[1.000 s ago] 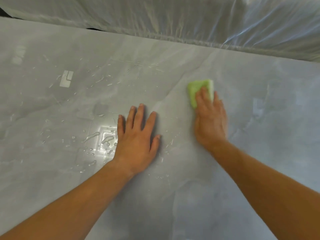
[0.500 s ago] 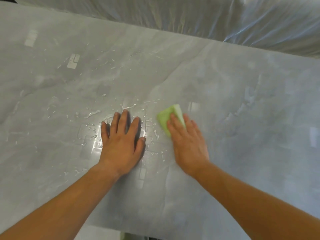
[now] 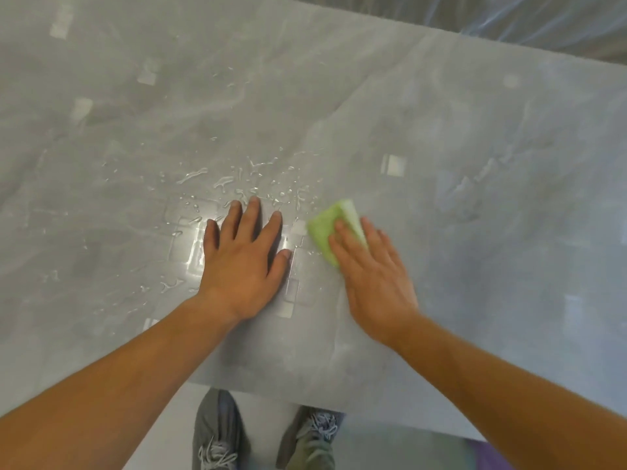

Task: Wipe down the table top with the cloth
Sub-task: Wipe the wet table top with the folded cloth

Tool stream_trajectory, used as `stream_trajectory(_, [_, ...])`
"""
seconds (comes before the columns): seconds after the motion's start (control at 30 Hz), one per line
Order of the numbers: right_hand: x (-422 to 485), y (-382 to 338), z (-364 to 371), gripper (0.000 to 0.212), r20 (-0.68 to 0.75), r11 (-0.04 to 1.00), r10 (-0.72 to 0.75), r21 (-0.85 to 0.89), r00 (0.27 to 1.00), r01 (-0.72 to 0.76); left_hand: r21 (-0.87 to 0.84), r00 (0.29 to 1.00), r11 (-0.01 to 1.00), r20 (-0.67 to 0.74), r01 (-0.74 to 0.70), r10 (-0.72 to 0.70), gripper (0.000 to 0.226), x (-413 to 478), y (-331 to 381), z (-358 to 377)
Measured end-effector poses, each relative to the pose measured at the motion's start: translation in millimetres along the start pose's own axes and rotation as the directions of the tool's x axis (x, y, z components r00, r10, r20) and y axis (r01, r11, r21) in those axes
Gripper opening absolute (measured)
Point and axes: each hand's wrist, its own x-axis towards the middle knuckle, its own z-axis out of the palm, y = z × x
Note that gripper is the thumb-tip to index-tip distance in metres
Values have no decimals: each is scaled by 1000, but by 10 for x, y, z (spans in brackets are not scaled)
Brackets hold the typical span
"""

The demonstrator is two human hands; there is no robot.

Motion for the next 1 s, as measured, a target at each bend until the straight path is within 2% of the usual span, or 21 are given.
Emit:
stream_trajectory(0.07, [-130, 128, -9, 62, 52, 984, -174, -26, 983, 176, 14, 1000, 1000, 10, 0, 0, 69, 2, -11, -2])
stream_trajectory(0.1, [-113, 230, -28, 60, 55, 983, -179, -41, 982, 181, 7, 1000, 1000, 12, -3, 3, 68, 5, -14, -3])
stream_trajectory(0.13, [-85, 308, -39, 58, 34, 992, -118, -39, 992, 120, -13, 1000, 1000, 14, -9, 9, 65, 11, -21, -1])
stream_trajectory(0.2, [-5, 321, -73, 57, -67, 989, 146, 33, 987, -144, -92, 1000, 995, 2, -31, 31, 63, -10, -50, 6])
stream_trajectory(0.27, [-2, -10, -12, 59, -116, 902, 424, 139, 898, -408, -135, 997, 988, -37, -70, 66, 66, -118, -118, 20])
stream_trajectory(0.3, [-66, -271, 59, 60, -127, 871, 486, 156, 865, -467, -130, 995, 987, -45, -98, 92, 68, -203, -175, 36])
stream_trajectory(0.33, [-165, -526, 137, 60, -137, 884, 462, 150, 876, -443, -121, 992, 985, -45, -123, 118, 69, -289, -229, 54])
stream_trajectory(0.37, [-297, -751, 212, 59, -134, 928, 367, 121, 921, -352, -110, 989, 983, -38, -145, 141, 68, -378, -283, 74])
stream_trajectory(0.4, [-460, -932, 280, 57, -118, 970, 235, 85, 965, -226, -94, 986, 981, -29, -168, 166, 67, -469, -351, 99])
stream_trajectory(0.47, [-719, -1016, 338, 54, -64, 1000, -4, 27, 998, 6, -41, 979, 978, -15, -206, 205, 63, -617, -500, 163])
stream_trajectory(0.5, [-777, -929, 327, 54, -53, 998, -64, 14, 997, 65, -15, 975, 975, -6, -223, 223, 61, -675, -564, 193])
stream_trajectory(0.53, [-810, -824, 325, 54, -65, 998, -55, 15, 996, 56, 6, 971, 971, 3, -239, 239, 60, -719, -617, 224])
stream_trajectory(0.6, [-824, -650, 302, 53, -135, 985, 162, 76, 978, -153, 44, 967, 966, 17, -255, 255, 60, -774, -692, 272])
stream_trajectory(0.67, [-789, -673, 267, 53, -181, 879, 471, 178, 864, -442, 80, 968, 965, 35, -252, 249, 63, -801, -743, 300])
stream_trajectory(0.73, [-737, -962, 301, 55, -179, 768, 637, 234, 750, -596, 113, 967, 961, 48, -254, 250, 64, -809, -787, 321])
stream_trajectory(0.77, [-739, -1164, 343, 56, -176, 766, 640, 226, 748, -602, 124, 965, 957, 49, -263, 259, 64, -808, -805, 323])
stream_trajectory(0.8, [-768, -1371, 403, 55, -171, 807, 588, 199, 791, -556, 124, 962, 954, 47, -273, 269, 63, -807, -822, 321])
stream_trajectory(0.87, [-891, -1697, 522, 54, -138, 920, 387, 131, 912, -370, 110, 958, 952, 41, -285, 282, 62, -799, -854, 301])
stream_trajectory(0.9, [-952, -1754, 547, 53, -116, 955, 289, 103, 950, -278, 109, 957, 950, 39, -291, 289, 63, -794, -872, 285])
stream_trajectory(0.97, [-987, -1627, 519, 53, -94, 986, 154, 83, 983, -147, 115, 950, 944, 36, -311, 309, 64, -778, -917, 257])
stream_trajectory(1.0, [-966, -1514, 501, 52, -97, 989, 133, 82, 986, -125, 119, 946, 939, 34, -323, 321, 63, -771, -941, 245])
